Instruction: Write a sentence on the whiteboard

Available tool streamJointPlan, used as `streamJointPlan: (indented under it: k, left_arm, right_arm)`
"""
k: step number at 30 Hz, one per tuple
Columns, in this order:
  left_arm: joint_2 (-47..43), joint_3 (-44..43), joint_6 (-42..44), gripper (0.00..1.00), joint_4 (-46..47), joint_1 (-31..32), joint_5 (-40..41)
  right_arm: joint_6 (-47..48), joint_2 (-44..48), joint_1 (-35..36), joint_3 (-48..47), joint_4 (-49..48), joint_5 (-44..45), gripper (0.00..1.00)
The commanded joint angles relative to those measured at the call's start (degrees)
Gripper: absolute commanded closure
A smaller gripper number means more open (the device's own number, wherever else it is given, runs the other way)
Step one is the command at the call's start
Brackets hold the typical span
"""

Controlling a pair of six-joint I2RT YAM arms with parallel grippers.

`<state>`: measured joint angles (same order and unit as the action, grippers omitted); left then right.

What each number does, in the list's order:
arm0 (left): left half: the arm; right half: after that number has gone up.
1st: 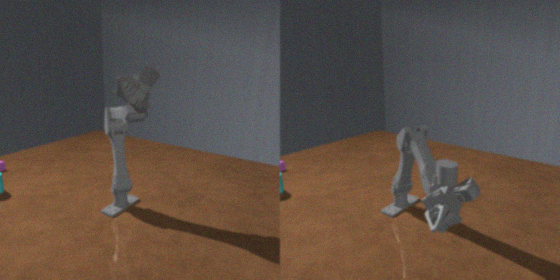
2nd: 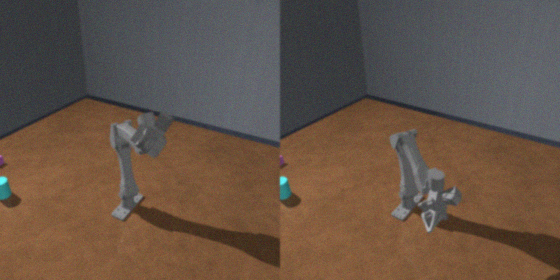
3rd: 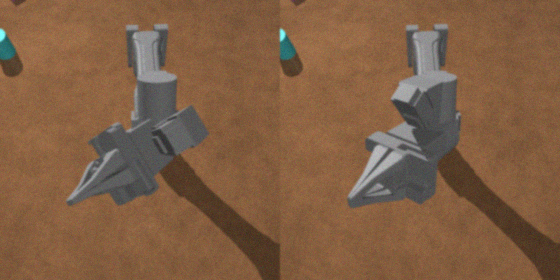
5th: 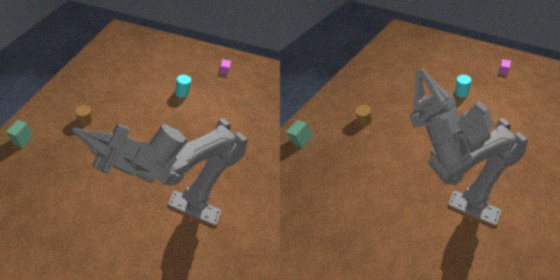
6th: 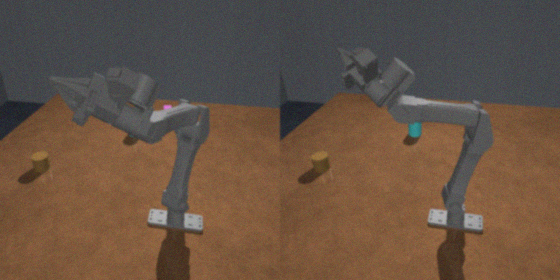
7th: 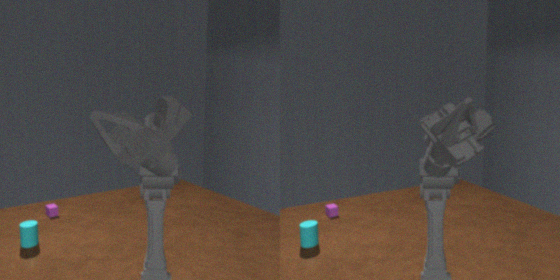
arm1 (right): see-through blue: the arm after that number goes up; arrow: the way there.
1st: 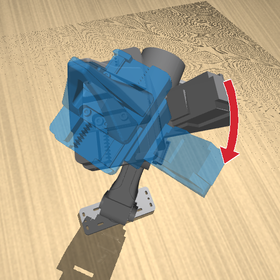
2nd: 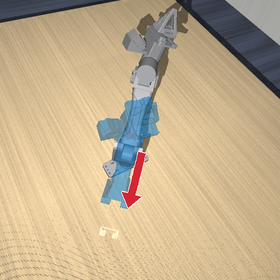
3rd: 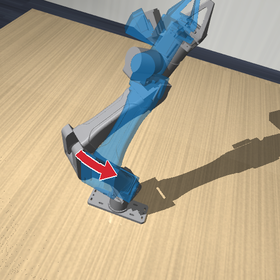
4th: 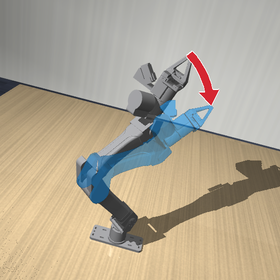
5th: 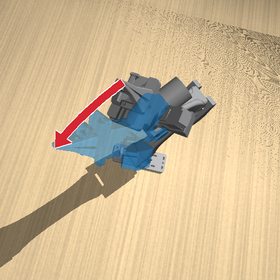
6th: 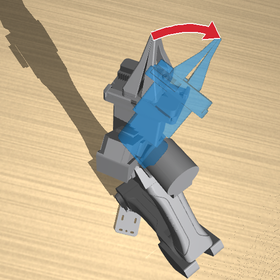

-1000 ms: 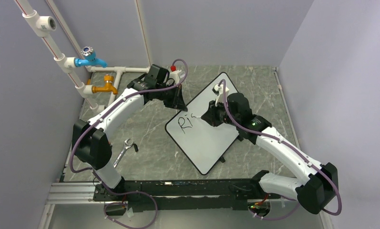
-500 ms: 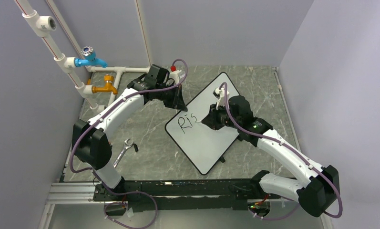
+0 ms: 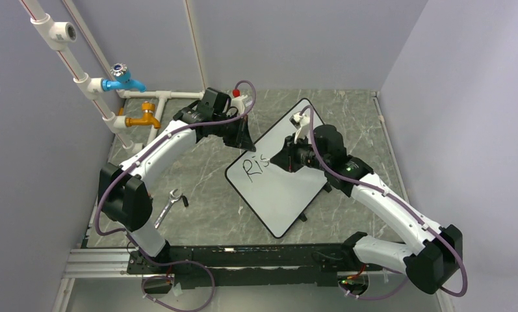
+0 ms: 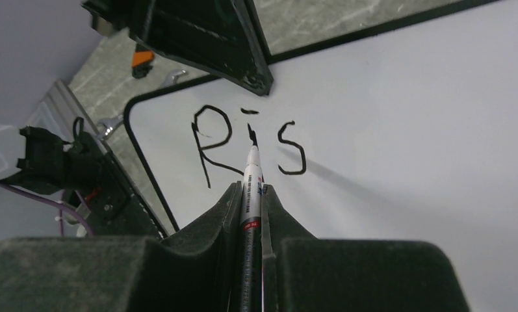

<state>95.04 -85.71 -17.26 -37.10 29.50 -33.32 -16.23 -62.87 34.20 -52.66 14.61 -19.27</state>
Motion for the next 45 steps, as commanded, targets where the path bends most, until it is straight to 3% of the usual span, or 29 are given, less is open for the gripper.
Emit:
streamJointPlan:
  k: [1, 11, 33, 45]
  left_arm:
    - [-2.6, 0.0, 1.9, 1.00, 2.3, 0.0, 3.2]
    - [-2.8, 0.1, 2.1, 1.00, 2.4, 0.0, 3.2]
    - [-2.9, 0.3, 2.2, 1.00, 2.5, 0.0, 2.9]
    - [-3.1, 0.4, 2.1, 1.00, 2.5, 0.0, 2.7]
  right_arm:
    - [-2.8, 2.3, -1.6, -3.2, -6.0, -2.6, 1.00]
    - [-2.8, 1.1, -5.7, -1.8, -4.4, 1.6, 1.00]
    - [-3.9, -1.6, -5.8, 2.3, -6.3, 0.3, 1.00]
    - [-3.0, -3.4, -6.4, 0.0, -4.9, 3.5, 1.00]
